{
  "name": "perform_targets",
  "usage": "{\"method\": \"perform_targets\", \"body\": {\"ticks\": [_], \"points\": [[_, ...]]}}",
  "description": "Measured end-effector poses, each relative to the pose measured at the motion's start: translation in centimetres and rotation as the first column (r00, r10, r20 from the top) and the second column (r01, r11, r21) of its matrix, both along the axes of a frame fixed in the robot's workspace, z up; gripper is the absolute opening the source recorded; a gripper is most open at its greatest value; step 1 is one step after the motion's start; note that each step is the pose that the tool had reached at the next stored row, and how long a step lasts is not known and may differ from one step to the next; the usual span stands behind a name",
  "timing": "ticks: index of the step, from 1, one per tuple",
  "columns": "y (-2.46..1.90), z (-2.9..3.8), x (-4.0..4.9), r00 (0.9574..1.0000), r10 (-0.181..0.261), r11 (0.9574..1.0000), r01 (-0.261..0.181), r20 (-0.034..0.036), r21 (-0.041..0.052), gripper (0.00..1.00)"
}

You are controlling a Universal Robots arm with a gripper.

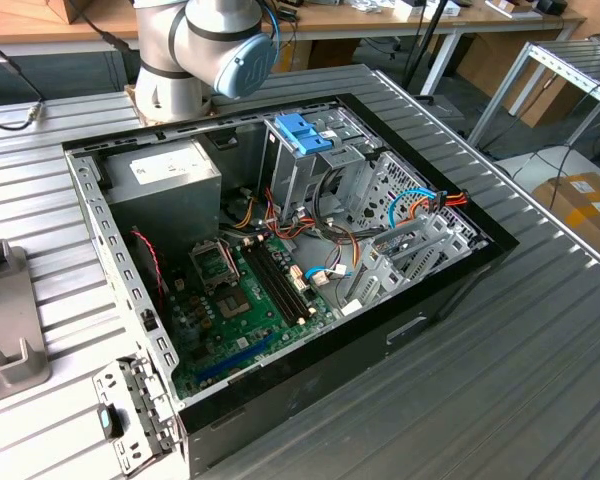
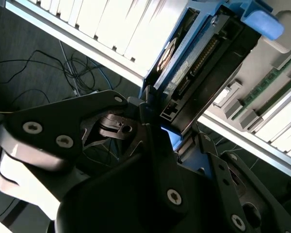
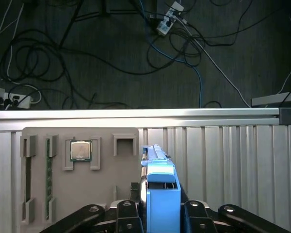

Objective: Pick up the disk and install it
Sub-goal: 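Pick up the disk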

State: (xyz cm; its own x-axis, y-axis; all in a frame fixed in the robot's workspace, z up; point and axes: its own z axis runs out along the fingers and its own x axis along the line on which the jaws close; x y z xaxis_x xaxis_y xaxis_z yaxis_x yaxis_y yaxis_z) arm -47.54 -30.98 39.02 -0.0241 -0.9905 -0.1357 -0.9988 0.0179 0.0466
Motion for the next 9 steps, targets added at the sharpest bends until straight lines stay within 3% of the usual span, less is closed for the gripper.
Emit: {"method": "perform_targets", "body": {"ticks": [9], "points": [[0.0, 0.63, 0.0, 1.0, 0.0, 0.9999, 0.0, 0.0001, 0.0151, 0.37]]}}
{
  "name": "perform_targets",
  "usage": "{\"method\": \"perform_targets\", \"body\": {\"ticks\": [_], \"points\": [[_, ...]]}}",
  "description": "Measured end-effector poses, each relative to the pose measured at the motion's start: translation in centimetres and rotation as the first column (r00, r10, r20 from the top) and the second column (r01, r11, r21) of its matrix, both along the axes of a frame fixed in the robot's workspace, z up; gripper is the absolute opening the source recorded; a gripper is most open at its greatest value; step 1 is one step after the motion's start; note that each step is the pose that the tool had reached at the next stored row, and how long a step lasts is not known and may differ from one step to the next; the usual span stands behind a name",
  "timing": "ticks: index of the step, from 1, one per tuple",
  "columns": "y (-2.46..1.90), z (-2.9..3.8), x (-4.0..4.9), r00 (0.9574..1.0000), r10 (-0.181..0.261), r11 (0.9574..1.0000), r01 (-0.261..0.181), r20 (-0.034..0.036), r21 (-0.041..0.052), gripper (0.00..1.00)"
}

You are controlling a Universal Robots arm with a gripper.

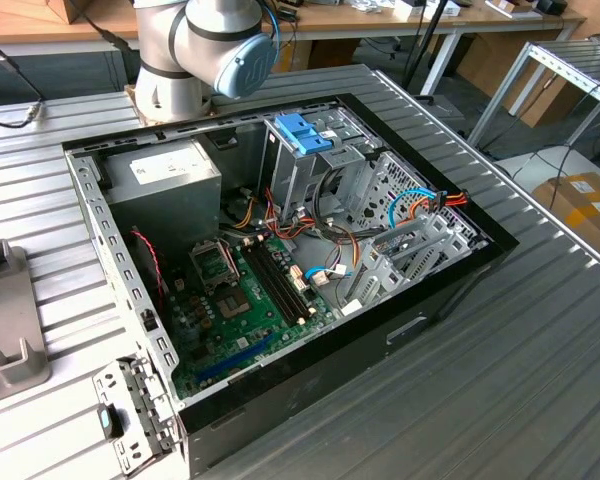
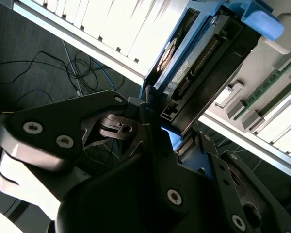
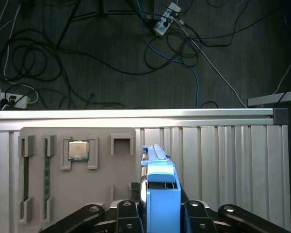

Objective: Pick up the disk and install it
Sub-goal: 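Pick up the disk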

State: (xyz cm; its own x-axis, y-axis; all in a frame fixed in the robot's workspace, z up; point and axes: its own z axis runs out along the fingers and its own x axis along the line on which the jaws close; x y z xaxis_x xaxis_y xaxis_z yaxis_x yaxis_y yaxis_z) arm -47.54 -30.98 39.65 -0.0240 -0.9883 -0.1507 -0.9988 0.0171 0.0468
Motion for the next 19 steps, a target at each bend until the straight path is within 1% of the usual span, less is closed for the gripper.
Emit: {"method": "perform_targets", "body": {"ticks": [19], "points": [[0.0, 1.33, 0.0, 1.0, 0.0, 0.9996, 0.0, 0.0, 0.0281, 0.37]]}}
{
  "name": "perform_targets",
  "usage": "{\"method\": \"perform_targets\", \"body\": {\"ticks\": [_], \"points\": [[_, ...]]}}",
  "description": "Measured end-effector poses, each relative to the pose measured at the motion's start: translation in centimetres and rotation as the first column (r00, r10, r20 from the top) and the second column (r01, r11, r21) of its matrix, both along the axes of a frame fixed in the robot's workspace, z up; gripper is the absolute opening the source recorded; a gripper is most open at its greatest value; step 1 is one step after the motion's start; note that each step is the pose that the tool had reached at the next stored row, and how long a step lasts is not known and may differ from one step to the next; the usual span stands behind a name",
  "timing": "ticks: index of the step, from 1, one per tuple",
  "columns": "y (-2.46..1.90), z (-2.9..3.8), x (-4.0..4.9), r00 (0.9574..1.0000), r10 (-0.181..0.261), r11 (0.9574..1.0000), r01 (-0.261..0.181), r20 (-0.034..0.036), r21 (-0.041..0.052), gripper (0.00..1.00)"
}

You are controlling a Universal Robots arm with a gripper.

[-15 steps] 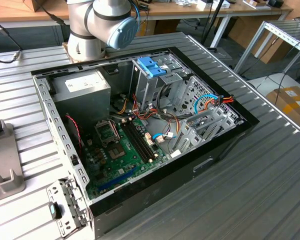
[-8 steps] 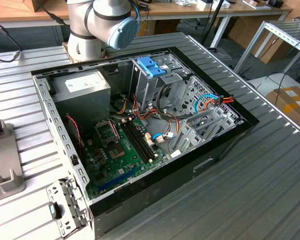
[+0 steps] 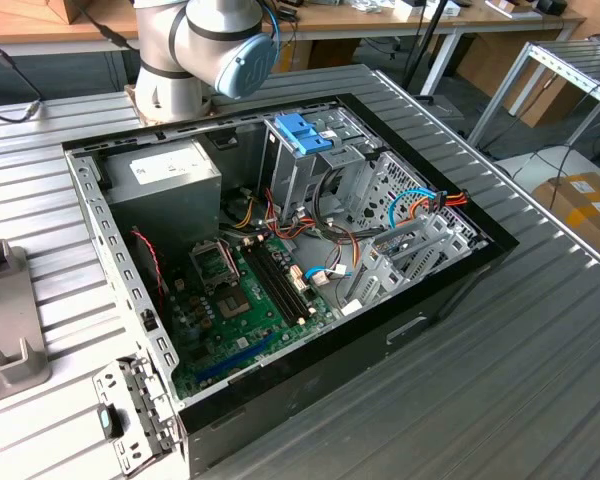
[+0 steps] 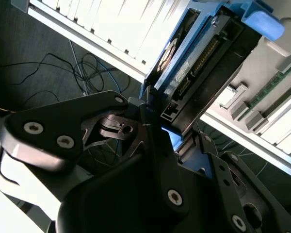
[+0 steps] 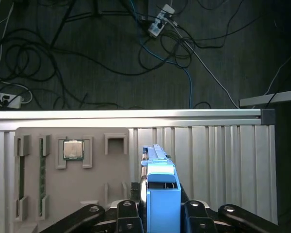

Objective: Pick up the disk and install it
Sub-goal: 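Pick up the disk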

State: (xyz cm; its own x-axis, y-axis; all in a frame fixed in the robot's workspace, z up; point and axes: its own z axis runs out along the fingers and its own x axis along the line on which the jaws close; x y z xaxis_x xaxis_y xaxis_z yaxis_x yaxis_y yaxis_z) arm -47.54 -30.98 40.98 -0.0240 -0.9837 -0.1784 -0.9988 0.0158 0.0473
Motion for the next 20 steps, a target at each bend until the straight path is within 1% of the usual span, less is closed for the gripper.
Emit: {"method": "perform_targets", "body": {"ticks": [11, 20], "points": [[0.0, 0.71, 0.0, 1.0, 0.0, 0.9999, 0.0, 0.0001, 0.0158, 0.37], [0.0, 1.44, 0.0, 1.0, 0.0, 0.9996, 0.0, 0.0001, 0.0284, 0.37]]}}
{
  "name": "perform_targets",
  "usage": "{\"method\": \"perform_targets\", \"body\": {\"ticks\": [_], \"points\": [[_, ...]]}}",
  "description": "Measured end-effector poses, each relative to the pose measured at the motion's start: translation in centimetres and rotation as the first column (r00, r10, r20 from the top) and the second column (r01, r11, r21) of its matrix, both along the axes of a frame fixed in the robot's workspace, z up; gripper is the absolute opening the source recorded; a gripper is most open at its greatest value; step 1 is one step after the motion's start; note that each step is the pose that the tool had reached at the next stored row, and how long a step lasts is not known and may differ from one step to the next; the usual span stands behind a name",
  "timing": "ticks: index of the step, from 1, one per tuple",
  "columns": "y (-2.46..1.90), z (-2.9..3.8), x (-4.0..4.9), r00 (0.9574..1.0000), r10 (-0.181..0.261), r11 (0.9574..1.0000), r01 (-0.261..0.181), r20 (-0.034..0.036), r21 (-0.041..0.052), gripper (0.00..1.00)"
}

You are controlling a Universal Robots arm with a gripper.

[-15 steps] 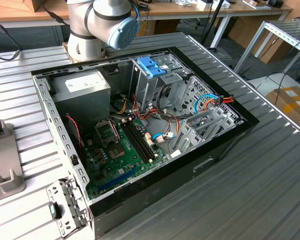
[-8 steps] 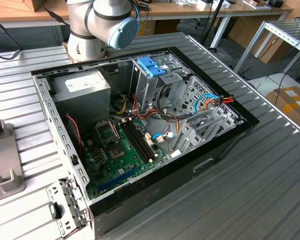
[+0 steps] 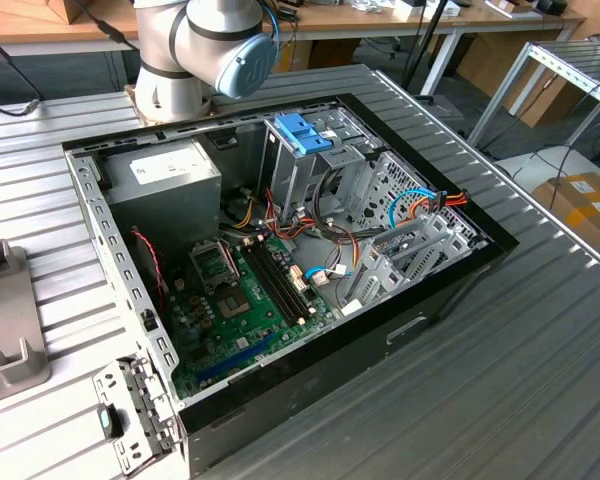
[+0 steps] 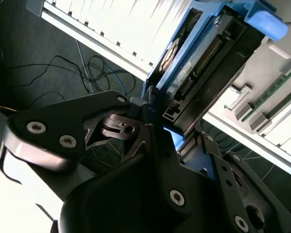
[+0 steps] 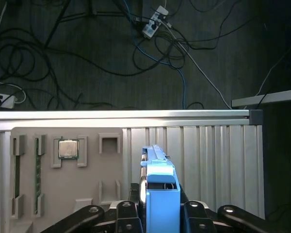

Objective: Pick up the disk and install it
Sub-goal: 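Pick up the disk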

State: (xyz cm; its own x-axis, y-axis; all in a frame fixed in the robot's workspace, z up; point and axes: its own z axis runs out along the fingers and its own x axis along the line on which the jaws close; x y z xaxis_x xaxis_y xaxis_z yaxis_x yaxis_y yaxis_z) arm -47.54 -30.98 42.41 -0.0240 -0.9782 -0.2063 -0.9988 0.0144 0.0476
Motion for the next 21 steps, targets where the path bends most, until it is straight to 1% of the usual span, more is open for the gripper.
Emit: {"method": "perform_targets", "body": {"ticks": [5, 17, 19, 21], "points": [[0.0, 0.45, 0.0, 1.0, 0.0, 0.9999, 0.0, -0.0001, 0.0101, 0.37], [0.0, 1.24, 0.0, 1.0, 0.0, 0.9996, 0.0, -0.0001, 0.0283, 0.37], [0.0, 1.45, 0.0, 1.0, 0.0, 0.9995, 0.0, -0.0001, 0.033, 0.37], [0.0, 1.59, 0.0, 1.0, 0.0, 0.9994, 0.0, -0.0001, 0.0356, 0.37]]}}
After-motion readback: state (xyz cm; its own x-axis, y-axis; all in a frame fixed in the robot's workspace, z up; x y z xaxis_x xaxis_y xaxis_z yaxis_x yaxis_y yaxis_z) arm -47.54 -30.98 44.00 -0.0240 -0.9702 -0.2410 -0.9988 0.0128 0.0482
